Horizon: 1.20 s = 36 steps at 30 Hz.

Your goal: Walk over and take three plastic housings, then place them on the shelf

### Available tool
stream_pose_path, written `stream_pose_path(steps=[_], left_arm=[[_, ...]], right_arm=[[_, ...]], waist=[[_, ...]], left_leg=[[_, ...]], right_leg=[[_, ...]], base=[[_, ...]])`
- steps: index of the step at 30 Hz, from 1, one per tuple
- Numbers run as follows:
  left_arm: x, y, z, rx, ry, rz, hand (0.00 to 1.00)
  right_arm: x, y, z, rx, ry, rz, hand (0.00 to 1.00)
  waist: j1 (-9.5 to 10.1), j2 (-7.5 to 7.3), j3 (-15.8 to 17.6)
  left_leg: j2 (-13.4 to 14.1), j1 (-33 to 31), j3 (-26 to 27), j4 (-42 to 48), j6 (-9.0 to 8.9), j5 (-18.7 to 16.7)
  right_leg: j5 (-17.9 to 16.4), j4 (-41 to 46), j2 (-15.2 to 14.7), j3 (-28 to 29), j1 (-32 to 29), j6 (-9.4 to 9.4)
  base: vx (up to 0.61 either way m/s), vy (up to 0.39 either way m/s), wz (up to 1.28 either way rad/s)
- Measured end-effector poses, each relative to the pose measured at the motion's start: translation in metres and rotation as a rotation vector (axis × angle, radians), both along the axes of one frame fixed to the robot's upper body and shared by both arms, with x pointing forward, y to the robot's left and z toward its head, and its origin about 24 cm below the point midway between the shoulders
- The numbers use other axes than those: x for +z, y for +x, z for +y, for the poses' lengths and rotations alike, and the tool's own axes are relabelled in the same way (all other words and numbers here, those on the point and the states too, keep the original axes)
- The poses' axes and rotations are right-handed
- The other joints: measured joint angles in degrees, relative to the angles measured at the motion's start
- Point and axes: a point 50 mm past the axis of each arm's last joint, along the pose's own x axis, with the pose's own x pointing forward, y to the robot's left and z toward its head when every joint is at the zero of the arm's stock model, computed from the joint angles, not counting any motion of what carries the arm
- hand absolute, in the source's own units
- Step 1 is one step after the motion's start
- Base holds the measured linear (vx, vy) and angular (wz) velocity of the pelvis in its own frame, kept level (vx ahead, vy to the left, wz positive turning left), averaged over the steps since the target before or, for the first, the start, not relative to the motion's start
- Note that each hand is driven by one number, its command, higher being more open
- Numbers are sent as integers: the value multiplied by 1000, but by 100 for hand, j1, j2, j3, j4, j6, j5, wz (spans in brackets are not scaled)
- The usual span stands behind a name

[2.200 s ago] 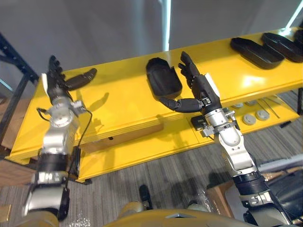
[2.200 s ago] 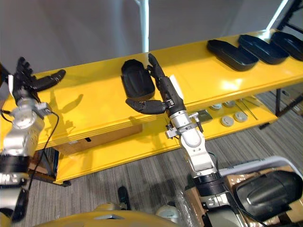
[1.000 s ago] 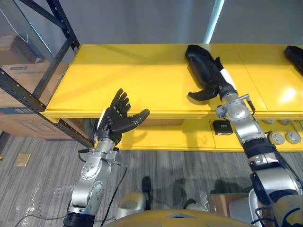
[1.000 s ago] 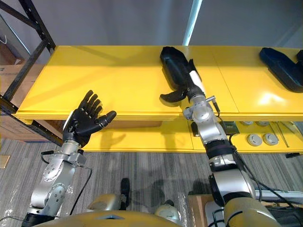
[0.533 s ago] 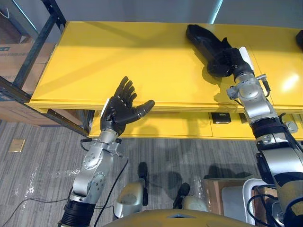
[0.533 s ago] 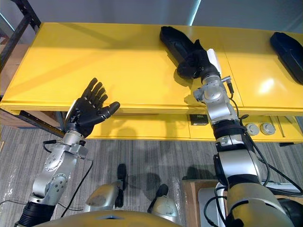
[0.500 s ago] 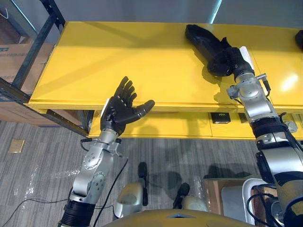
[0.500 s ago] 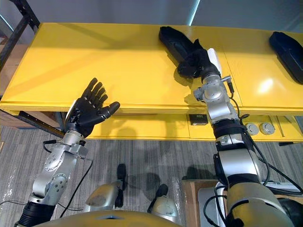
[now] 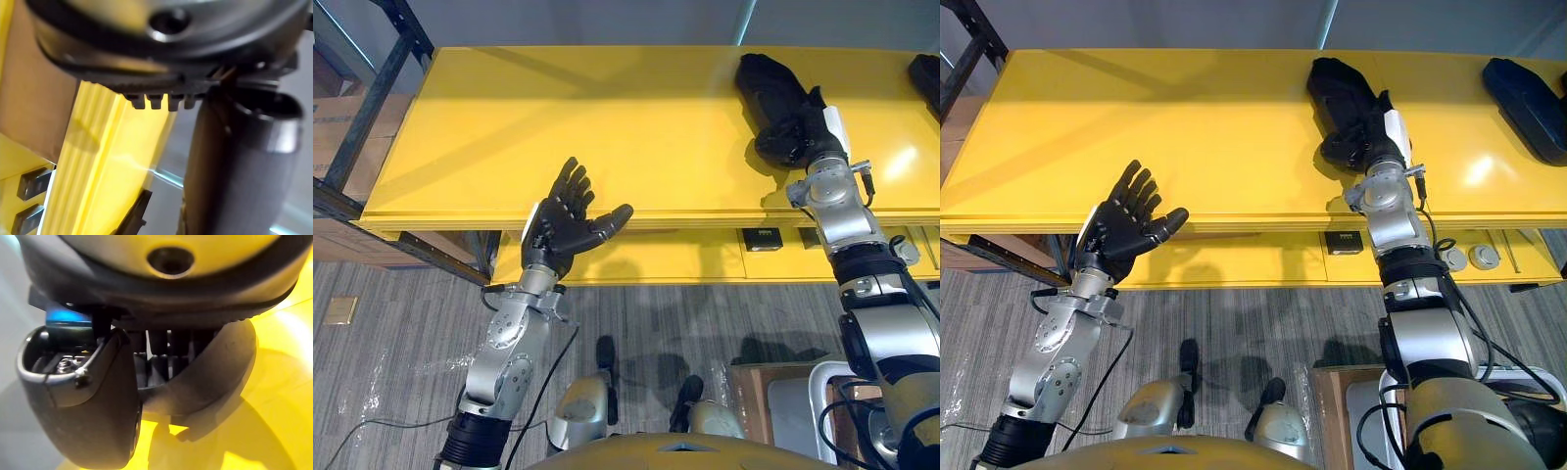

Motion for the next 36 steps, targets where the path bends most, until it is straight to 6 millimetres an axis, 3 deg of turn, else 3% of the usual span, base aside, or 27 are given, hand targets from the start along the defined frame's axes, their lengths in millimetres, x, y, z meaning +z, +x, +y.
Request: stream_pose_path(steps=[19,20,36], left_arm=[[0,9,-9,-6,-1,13,100],[0,9,-10,-9,-1,13,100],[-4,5,-14,-63,2,19,100]], right_arm=[[4,9,13,-68,52,28,0],[4,10,15,-62,48,32,100],[23,21,28,67,60,10,100]], waist=[[-8,-13,0],[-17,-12,0],[-17,17,10]], left_leg=[[38,17,-15,3,-9,28],[38,16,-20,3,-9,28],[45,33,-198,6,-28,52]], right_leg=[[4,2,36,-3,16,-1],[3,2,35,-4,14,-2],[-42,55,45,-204,108,-54]], base=[[0,0,0],[0,0,0],[4,-10,5]])
